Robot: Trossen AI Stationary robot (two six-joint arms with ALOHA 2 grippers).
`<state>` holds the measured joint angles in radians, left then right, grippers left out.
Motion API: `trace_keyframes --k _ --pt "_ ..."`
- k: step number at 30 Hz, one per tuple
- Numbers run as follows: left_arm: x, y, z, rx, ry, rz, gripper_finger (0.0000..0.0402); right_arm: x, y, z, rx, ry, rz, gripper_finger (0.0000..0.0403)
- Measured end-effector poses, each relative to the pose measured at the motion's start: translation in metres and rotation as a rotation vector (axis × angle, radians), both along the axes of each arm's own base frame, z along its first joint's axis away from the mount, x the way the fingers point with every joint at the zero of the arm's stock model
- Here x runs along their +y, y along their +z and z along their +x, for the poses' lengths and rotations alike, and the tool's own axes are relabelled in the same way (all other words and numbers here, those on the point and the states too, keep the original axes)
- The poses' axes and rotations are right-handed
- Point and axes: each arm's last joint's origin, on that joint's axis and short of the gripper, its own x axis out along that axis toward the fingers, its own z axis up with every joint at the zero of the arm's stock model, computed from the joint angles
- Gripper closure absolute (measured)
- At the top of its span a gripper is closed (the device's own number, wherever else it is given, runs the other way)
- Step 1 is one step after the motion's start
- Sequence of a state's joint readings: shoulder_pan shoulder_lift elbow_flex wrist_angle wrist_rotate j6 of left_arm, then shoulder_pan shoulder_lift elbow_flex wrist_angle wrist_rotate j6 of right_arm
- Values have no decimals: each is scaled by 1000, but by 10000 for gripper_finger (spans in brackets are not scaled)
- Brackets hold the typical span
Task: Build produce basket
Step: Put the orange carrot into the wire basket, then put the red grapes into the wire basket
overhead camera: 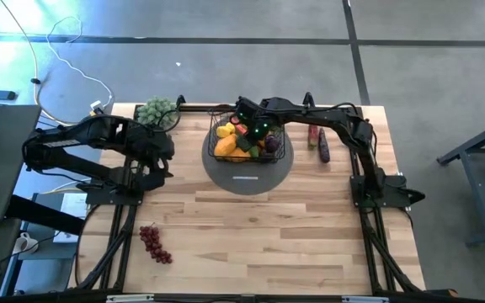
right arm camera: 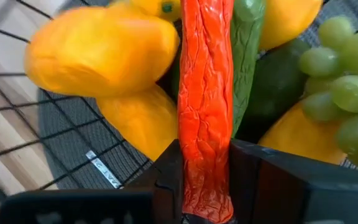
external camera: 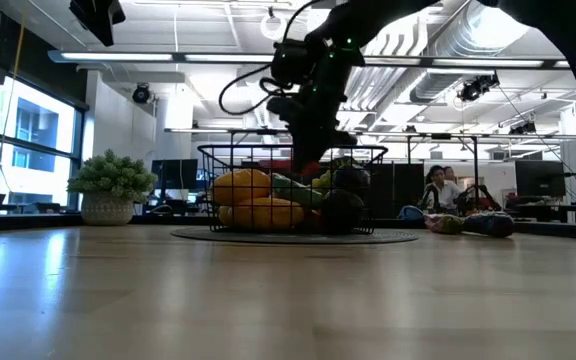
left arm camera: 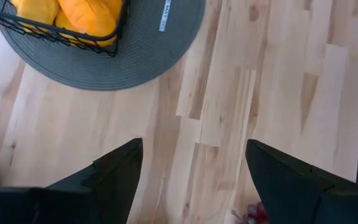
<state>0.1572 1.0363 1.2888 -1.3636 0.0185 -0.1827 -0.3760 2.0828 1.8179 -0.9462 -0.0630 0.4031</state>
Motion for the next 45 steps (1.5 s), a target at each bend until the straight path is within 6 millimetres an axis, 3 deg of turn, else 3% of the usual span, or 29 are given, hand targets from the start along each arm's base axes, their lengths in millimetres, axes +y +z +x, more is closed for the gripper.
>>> trace_keyframes --k 18,27,34,45 --pt "-19 -10 19 67 -36 -44 128 -4 1 -2 -12 71 13 202" --pt "-29 -10 18 68 -38 -45 128 0 28 -10 -77 120 -37 199" --pt "-45 -10 17 73 -117 -53 128 9 44 -16 -98 61 -12 199" --pt "-83 -11 9 94 -322 -46 128 53 63 -13 -136 -19 50 199"
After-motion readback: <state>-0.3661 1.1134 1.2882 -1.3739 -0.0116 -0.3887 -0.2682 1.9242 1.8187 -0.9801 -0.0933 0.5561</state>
